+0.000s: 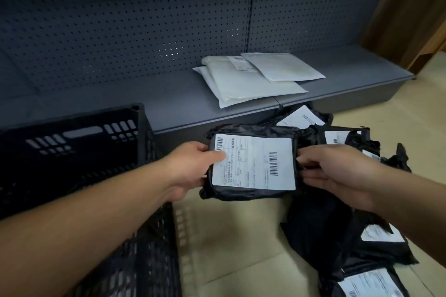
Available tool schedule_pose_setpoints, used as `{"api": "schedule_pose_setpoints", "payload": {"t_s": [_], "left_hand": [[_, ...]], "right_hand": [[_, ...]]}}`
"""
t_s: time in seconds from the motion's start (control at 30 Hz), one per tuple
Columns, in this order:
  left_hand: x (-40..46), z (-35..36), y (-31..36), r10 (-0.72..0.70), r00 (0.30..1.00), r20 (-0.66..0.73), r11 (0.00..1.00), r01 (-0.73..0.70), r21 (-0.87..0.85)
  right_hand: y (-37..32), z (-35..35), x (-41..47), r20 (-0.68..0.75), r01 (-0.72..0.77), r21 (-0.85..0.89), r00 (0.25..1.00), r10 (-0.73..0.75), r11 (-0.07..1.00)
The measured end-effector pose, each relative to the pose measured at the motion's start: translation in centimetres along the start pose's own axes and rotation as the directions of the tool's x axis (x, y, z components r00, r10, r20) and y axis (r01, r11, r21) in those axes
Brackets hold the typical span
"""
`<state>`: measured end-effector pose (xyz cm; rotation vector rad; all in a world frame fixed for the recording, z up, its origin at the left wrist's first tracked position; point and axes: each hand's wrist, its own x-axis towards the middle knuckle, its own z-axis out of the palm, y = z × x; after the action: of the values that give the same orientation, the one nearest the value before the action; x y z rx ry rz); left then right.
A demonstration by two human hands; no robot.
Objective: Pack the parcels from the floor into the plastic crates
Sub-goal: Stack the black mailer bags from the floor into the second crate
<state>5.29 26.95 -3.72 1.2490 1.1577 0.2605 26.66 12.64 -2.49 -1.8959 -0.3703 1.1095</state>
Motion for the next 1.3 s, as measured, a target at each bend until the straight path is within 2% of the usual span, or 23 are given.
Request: {"api": "schedule_pose_setpoints", "payload": {"t_s": [0.1,0.23,0.53,0.83,1.0,1.1,1.3], "left_hand": [[-0.6,-3.0,0.8,0.001,1.0,0.01,0.999,0.0,-0.04],[-1.2,-7.1,2.3,0.047,0.998,-0.044,0.998,-0.049,-0.043],[-2.2,-17.0,3.2,0.14,0.945,-0.296,0.983,-0.168,-0.07],[-1.8,-26.6,-1.0,0.045,0.876,-0.481,0.961,-0.17,-0.22],[-1.7,-31.0,-3.5,-0.028,0.834,-0.551,0.957,-0.136,-0.255],[-1.4,-32.4,-5.4,-0.059,0.797,-0.601,0.973,-0.088,-0.211],[-0.1,-33.9,-9.2,-0.121,0.805,-0.581,0.992,0.085,-0.089]], "right_hand": [[-2.0,2.3,-0.2,0.034,0.039,-0.016,0.999,-0.038,0.999],[-4.9,5.8,-0.5,0.082,0.096,-0.024,0.992,-0.094,0.995],[-10.8,16.6,-0.9,0.229,0.197,-0.03,0.956,-0.185,0.98],[-12.9,28.5,-1.3,0.334,0.319,-0.081,0.901,-0.276,0.944],[-12.2,34.8,-1.4,0.39,0.316,-0.17,0.891,-0.231,0.933],[-11.3,38.0,-0.8,0.436,0.306,-0.23,0.881,-0.183,0.924],[-8.2,42.6,0.7,0.399,0.254,-0.352,0.911,-0.101,0.901]]}}
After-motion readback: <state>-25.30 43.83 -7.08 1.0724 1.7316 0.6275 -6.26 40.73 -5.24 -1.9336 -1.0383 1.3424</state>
